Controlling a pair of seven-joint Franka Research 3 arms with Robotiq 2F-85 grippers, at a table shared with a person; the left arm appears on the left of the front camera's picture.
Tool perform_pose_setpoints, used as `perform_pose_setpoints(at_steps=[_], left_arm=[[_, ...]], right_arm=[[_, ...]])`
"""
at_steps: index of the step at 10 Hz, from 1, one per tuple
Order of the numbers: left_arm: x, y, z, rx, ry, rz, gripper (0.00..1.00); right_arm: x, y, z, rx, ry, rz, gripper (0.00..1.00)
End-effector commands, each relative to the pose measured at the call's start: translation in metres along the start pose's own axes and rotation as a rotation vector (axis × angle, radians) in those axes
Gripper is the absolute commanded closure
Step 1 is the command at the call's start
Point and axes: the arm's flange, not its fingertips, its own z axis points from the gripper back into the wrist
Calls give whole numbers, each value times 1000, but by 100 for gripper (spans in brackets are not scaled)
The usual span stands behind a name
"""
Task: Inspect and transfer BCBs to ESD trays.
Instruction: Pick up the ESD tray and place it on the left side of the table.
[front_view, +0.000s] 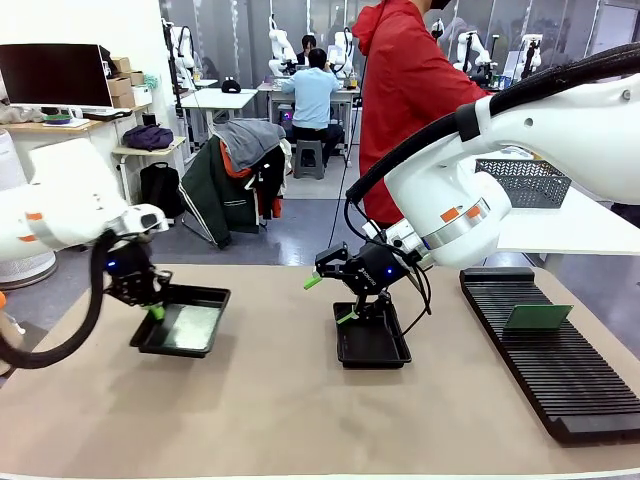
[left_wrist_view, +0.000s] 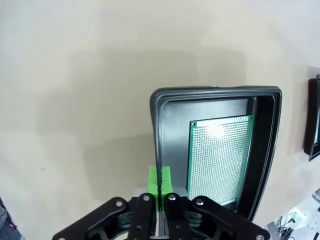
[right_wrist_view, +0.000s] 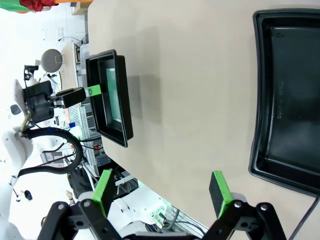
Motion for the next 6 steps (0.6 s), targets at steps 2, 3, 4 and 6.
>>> perform_pose_setpoints(at_steps=[2, 3, 4, 6], left_arm=[[-20, 62, 2, -67, -40, 18, 97], [-25, 81, 3, -77, -62, 28, 97], [-28, 92, 4, -82, -76, 34, 97], [-31, 109, 1, -91, -88, 57, 97]], right_arm=[[1, 3, -1, -19, -4, -9, 0], [1, 3, -1, -19, -4, -9, 0], [1, 3, -1, -19, -4, -9, 0], [1, 3, -1, -19, -4, -9, 0]])
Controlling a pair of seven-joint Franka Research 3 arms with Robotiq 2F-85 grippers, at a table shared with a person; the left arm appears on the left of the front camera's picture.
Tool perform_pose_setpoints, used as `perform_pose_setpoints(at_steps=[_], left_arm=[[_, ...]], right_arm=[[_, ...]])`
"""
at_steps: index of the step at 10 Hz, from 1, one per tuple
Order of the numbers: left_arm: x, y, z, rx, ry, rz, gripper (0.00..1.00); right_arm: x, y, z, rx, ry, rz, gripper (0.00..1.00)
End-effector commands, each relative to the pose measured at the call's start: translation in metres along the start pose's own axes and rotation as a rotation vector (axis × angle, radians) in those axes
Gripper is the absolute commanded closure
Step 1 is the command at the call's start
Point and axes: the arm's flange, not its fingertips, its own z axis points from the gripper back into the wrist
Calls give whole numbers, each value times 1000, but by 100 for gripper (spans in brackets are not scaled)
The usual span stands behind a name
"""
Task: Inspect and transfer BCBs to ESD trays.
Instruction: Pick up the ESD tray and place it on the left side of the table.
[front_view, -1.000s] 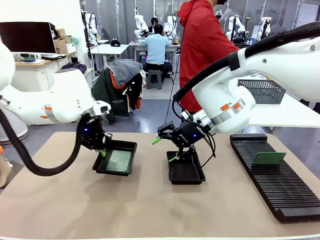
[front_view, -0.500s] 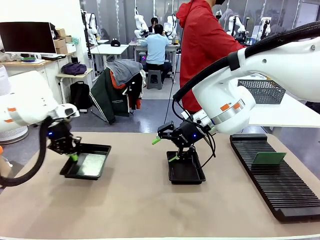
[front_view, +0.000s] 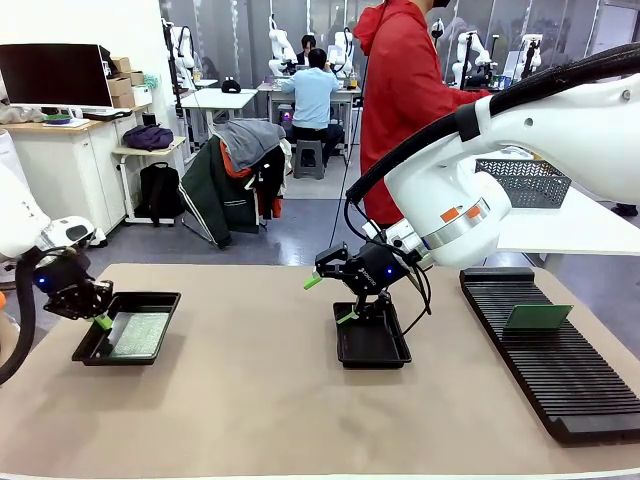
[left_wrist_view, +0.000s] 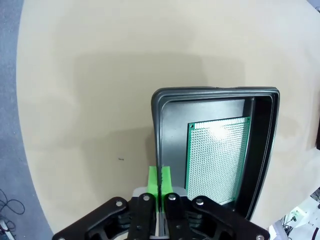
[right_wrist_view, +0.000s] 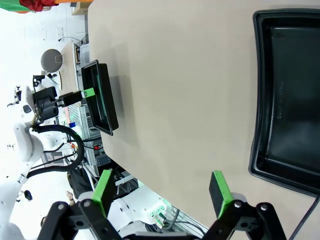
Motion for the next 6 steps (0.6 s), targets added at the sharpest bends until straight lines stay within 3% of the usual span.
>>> perform_pose_setpoints(at_steps=[1, 6], left_arm=[[-4, 11, -8, -30, -32, 3, 97], [4, 20, -27, -11, -34, 31, 97]], right_arm=[[1, 3, -1, -19, -4, -9, 0], [1, 3, -1, -19, -4, -9, 0]])
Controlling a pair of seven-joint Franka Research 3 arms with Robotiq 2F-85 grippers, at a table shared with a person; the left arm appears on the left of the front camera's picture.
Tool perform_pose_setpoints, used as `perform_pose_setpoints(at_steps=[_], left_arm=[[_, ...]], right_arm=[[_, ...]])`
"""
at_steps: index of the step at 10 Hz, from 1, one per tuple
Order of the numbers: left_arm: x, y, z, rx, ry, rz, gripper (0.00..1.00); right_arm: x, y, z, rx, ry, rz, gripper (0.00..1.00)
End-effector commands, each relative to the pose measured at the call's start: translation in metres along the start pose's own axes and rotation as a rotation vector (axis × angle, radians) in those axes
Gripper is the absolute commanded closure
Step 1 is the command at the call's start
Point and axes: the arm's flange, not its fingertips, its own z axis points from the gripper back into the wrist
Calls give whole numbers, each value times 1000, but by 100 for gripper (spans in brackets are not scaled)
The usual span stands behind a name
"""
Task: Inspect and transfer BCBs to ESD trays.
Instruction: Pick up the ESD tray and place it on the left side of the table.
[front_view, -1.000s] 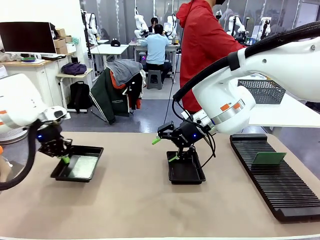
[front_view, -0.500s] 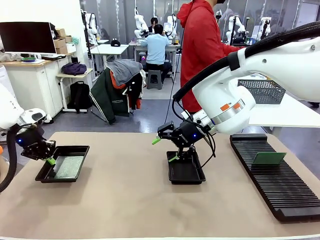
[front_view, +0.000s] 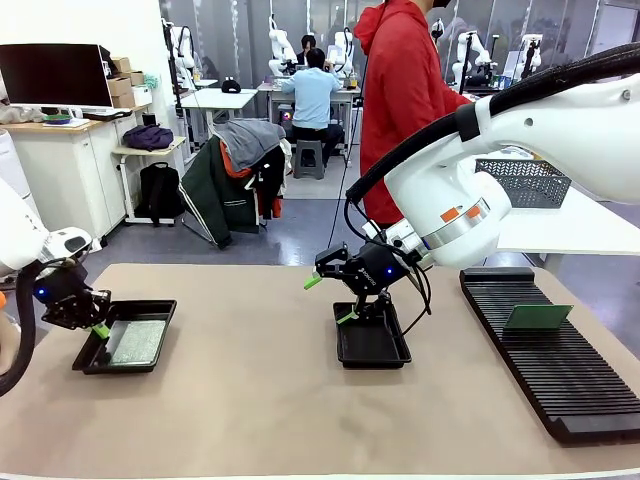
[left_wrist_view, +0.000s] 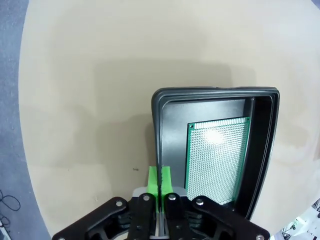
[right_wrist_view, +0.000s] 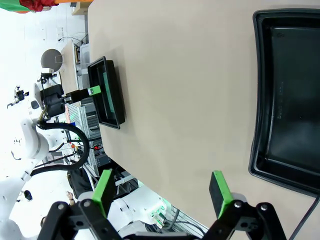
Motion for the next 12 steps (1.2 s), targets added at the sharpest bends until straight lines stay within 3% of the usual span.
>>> perform_pose_setpoints(at_steps=[1, 12], left_arm=[[6, 4, -7, -25, -37, -16, 97], [3, 0, -5, 2, -1, -1, 97]], right_arm=[[1, 3, -1, -19, -4, -9, 0], [1, 3, -1, -19, -4, -9, 0]])
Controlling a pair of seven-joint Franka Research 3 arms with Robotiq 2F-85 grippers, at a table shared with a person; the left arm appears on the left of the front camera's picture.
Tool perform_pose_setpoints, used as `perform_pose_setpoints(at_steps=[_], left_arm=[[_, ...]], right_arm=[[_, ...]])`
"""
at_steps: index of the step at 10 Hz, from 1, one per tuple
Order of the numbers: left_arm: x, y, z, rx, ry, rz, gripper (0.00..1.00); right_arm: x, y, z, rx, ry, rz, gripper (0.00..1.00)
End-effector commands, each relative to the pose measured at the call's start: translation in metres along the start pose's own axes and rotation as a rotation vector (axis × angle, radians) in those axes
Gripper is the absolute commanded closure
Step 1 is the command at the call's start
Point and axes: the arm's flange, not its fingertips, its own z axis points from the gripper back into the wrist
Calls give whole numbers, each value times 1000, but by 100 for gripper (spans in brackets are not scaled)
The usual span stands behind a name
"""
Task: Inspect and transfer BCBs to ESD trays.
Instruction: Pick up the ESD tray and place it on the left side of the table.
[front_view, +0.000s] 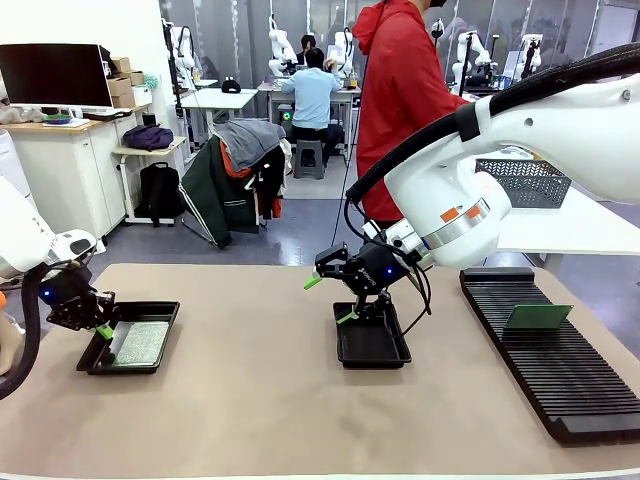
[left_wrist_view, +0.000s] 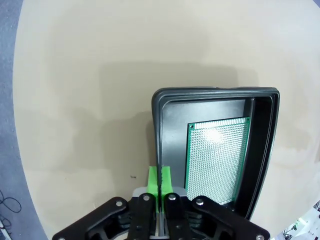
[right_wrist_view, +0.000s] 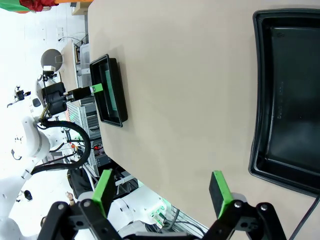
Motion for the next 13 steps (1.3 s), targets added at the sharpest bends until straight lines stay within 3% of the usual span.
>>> perform_pose_setpoints(at_steps=[1, 2, 3, 4, 5, 6, 7, 8, 9, 10, 11, 12, 13], left_arm=[[-1, 2, 1, 1, 0, 9, 97], [0, 0, 0, 0, 0, 0, 80], [1, -1, 2, 14, 4, 6, 80], [1, -1, 6, 35, 6, 13, 63], [0, -3, 13, 52, 1, 21, 78], [-1, -7, 22, 79, 2, 21, 46], [-2, -13, 36, 117, 12, 26, 61], [-2, -20, 49, 140, 26, 17, 29], [-2, -27, 65, 154, 41, 12, 44], [-2, -34, 83, 165, 44, 8, 11], [-5, -43, 104, 185, 41, 6, 26], [-7, -52, 122, 197, 44, 3, 0], [-9, -59, 137, 210, 50, -4, 9]], right_arm=[[1, 3, -1, -19, -4, -9, 0], [1, 3, -1, -19, -4, -9, 0], [1, 3, -1, -19, -4, -9, 0], [1, 3, -1, -19, -4, -9, 0], [1, 3, -1, -19, -4, -9, 0], [1, 3, -1, -19, -4, -9, 0], [1, 3, -1, -19, -4, -9, 0], [1, 3, -1, -19, -4, -9, 0], [1, 3, -1, -19, -4, -9, 0], [1, 3, -1, -19, -4, -9, 0], [1, 3, -1, -19, -4, -9, 0], [1, 3, -1, -19, -4, -9, 0], [1, 3, -1, -19, -4, -9, 0]])
